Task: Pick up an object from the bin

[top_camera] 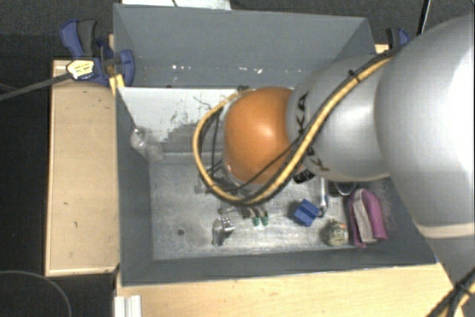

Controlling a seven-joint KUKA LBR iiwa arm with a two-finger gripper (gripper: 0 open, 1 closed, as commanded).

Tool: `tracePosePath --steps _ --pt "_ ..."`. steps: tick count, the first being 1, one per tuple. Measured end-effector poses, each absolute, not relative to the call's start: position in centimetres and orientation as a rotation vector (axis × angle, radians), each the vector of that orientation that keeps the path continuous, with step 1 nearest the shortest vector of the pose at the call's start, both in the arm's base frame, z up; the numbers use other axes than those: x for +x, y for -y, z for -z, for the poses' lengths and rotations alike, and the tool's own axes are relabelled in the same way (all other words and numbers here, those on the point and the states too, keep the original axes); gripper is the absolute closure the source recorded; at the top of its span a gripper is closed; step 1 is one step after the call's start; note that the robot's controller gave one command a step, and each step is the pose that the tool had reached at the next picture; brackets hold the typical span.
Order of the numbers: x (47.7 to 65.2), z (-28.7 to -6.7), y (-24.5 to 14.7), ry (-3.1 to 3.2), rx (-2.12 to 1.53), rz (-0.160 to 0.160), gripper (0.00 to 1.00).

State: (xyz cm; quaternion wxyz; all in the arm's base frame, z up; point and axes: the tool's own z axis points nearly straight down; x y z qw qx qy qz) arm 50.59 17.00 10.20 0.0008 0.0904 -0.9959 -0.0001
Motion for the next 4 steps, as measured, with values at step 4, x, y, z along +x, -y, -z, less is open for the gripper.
tracePosePath --steps 4 --pt "51.0 -7.3 1.2 2.713 1.605 -0.002 0.0"
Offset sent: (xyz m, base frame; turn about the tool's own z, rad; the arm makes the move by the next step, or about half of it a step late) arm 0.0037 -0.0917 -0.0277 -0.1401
